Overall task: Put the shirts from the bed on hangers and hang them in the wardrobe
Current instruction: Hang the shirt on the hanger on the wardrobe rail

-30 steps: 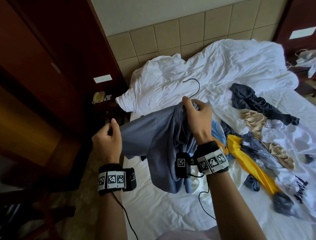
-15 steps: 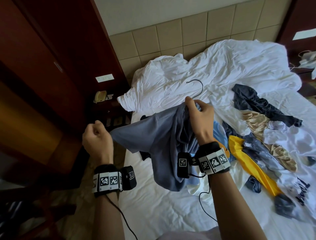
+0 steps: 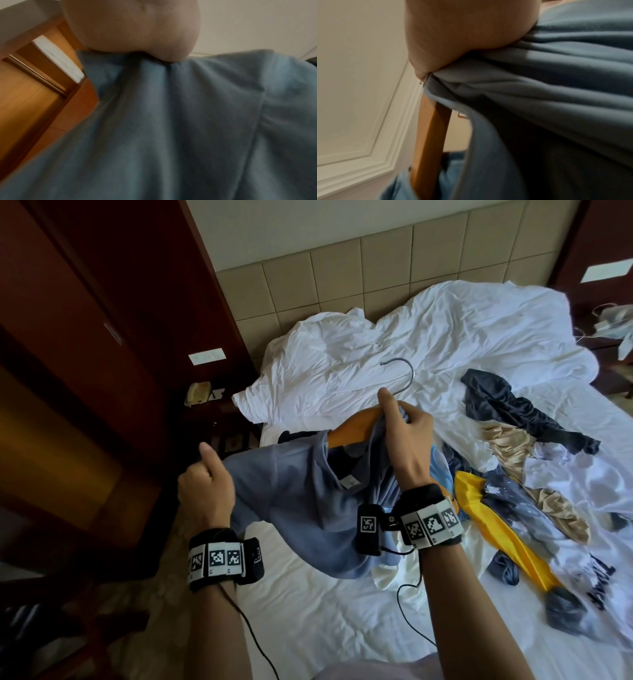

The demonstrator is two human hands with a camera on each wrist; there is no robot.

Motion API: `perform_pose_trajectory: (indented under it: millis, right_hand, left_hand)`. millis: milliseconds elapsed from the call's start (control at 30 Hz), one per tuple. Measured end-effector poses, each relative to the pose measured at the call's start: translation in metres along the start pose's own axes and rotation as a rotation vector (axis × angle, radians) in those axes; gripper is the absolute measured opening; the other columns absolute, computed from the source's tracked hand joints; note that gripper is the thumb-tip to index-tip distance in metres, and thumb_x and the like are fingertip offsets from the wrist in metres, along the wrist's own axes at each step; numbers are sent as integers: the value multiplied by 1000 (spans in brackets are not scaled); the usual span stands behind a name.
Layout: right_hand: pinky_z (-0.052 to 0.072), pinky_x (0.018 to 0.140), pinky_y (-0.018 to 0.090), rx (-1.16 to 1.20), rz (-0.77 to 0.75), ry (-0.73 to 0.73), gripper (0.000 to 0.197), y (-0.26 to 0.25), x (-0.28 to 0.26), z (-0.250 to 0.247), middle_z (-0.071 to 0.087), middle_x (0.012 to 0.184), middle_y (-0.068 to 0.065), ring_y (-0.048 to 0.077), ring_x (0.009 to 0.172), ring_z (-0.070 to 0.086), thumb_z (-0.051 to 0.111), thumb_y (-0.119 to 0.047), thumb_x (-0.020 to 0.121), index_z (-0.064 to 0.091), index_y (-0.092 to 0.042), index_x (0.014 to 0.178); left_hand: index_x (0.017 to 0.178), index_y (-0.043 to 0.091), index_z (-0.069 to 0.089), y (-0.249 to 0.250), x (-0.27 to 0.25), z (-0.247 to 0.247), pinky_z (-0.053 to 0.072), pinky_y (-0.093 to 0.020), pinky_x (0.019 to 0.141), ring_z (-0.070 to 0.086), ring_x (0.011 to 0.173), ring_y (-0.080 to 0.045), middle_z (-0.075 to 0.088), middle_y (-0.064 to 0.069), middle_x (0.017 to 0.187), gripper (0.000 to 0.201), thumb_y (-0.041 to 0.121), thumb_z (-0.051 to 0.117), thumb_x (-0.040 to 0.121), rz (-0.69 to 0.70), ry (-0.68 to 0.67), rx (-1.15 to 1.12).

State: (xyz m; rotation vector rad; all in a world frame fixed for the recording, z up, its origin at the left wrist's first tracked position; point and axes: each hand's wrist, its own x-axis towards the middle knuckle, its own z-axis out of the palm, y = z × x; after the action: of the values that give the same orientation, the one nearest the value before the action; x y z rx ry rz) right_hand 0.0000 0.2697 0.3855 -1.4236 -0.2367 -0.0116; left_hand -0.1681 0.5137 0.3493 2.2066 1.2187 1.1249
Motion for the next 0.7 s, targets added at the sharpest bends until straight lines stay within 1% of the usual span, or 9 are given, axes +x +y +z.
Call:
perform_pose_trajectory:
  millis: [67,167,267,367,467,533,567,633,700]
  right_hand:
    - [24,61,35,22,15,2,60,0,1,-3,23,61,-1,14,60,25,67,-45,99,27,-15,65]
    - [22,58,33,12,15,-9,59,1,1,-2,22,59,-6,12,58,23,66,-43,100,24,-23,64]
    - [21,58,33,-2,-8,-20,60,1,-3,5,22,59,-6,13,59,22,66,-43,101,23,-21,64]
    - [24,58,33,66,29,28,64,2,-2,5,23,61,4,18,60,25,65,-43,102,24,-9,65]
    - [25,57,32,100,32,61,63,0,1,0,21,60,4,18,59,23,64,-39,104,20,-11,68]
    - [25,57,32,98,23,59,64,0,3,-1,22,62,8,19,60,24,64,-39,104,21,-9,66]
    - [25,57,32,96,18,50,66,1,2,0,24,62,11,19,60,25,64,-41,103,24,-5,65]
    - [27,59,33,81,14,19,69,3,-1,3,27,63,12,20,61,27,65,-46,101,27,0,66]
    - [25,59,34,49,12,2,65,1,-4,6,26,61,6,18,60,27,65,-46,100,27,-8,64]
  left_hand:
    - [63,6,60,-6,4,-6,43,-36,58,58,57,-34,58,-13,59,70,47,29,110,-53,-15,58]
    - [84,4,68,-10,7,-8,51,-44,73,64,82,-40,68,-20,85,43,33,47,108,-139,-153,194]
    - [105,7,68,-3,8,-11,52,-47,87,64,101,-39,69,-19,107,26,24,49,106,-60,-118,118]
    - [106,12,67,12,8,-18,49,-40,79,64,97,-28,68,-10,103,22,21,47,106,56,-54,-25]
    - [107,17,65,24,7,-24,55,-45,77,65,92,-22,67,-1,101,24,23,43,108,144,77,-129]
    - [110,19,66,32,6,-24,55,-41,81,65,93,-17,69,2,104,26,26,41,109,249,150,-196]
    - [110,19,66,36,5,-22,53,-37,83,65,95,-16,70,2,105,26,27,41,109,311,141,-200]
    - [106,18,69,43,6,-18,51,-37,82,65,94,-17,71,-2,102,32,31,40,109,420,24,-149]
    - [89,16,70,46,5,-12,51,-40,69,65,81,-23,69,-5,85,45,39,37,108,452,-118,-97]
